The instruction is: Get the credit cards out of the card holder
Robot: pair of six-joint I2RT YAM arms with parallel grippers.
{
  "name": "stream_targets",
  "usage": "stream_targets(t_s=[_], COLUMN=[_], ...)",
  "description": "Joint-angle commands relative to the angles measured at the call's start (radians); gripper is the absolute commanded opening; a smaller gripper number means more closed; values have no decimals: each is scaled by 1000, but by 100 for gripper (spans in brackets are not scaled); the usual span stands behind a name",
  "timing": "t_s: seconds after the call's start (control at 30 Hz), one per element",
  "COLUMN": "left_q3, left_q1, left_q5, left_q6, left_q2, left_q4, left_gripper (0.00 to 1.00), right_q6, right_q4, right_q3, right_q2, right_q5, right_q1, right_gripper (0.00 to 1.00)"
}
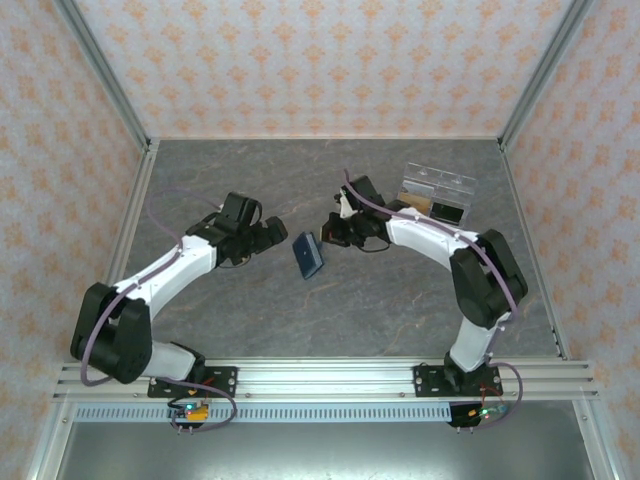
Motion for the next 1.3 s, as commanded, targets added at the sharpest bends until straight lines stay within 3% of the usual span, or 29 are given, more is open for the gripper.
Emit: stream_targets(t_s=[0.0,0.23,0.47,0.6,0.8,1.07,1.2,1.27], left_q3=[-22,-54,-74,-73,-81,-78,-69,-50], left_q1=[16,32,44,44,41,35,21,2], left_q5=[-140,-274,-227,-138,93,155,316,322], left_q6=[-15,6,48,83,83,85,60,45], left_q2=[-69,-156,-163,-136,-57,40,108,147], left_q4=[-68,-131,-90,-11,133,196,326,365], left_gripper=[100,100,99,92,72,58,53,46], right_q6=[-29,4,25,16,5,-57,-83,-99], right_q4=[-10,-35,-106,-140,-152,-134,-147,-142], right_q3=[57,134,198,202,137,61,59,51], right_q2=[-33,21,63,61,48,82,112,118], right_q5=[-31,19,134,204,270,229,228,224], right_q1=[26,90,89,82,39,-33,-48,-53], right_gripper=[6,5,5,5,5,5,5,5])
